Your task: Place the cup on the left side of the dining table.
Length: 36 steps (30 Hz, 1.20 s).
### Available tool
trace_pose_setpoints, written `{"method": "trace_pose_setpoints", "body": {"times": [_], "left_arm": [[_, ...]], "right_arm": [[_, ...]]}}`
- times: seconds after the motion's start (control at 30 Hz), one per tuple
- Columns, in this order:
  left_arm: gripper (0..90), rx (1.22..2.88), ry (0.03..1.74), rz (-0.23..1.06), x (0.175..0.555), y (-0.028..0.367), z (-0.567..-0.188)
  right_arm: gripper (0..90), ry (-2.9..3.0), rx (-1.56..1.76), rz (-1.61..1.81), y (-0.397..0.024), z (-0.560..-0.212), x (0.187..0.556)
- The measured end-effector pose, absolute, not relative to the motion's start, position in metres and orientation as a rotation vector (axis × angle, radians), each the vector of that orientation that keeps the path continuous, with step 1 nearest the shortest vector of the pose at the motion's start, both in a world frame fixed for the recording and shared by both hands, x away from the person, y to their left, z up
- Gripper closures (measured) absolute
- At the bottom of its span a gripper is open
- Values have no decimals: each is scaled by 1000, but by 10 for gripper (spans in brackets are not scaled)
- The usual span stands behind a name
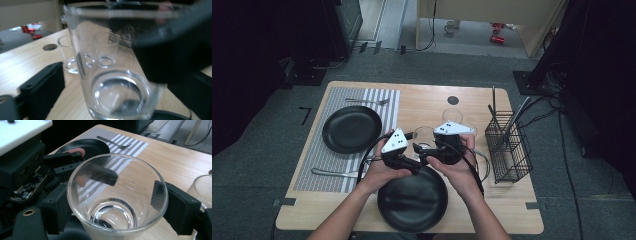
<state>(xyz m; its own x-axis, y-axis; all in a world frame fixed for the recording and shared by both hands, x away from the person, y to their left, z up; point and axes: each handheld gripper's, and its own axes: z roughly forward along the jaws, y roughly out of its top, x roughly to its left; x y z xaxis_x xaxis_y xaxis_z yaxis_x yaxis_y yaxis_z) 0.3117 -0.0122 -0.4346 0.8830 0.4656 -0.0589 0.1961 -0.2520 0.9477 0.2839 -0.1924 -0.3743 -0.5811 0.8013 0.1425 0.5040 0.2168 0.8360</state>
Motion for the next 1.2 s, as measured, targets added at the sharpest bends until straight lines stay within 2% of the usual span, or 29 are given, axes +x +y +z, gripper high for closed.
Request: {"method": "trace_pose_setpoints", "body": {"times": [0.07,0.13,0.27,0.47,0.73,0.87,1.2], "left_arm": [[82,1814,478,295,311,-12,-435],[142,1809,452,283,310,-10,-436],[206,1803,415,255,310,-7,-437],[214,1830,407,296,308,-6,-439],[214,1797,416,263,306,-2,-438],[215,1774,456,265,310,8,-439],[214,1758,553,298,315,37,-444]], "right_arm": [[189,2183,1215,1303,-191,-375,283],[189,2202,1196,1312,-189,-377,282],[189,2230,1165,1326,-185,-379,282],[187,2271,1131,1329,-185,-383,283],[180,2255,1117,1381,-188,-383,278],[130,2227,1121,1388,-196,-380,271],[108,2174,1182,1405,-219,-389,264]]}}
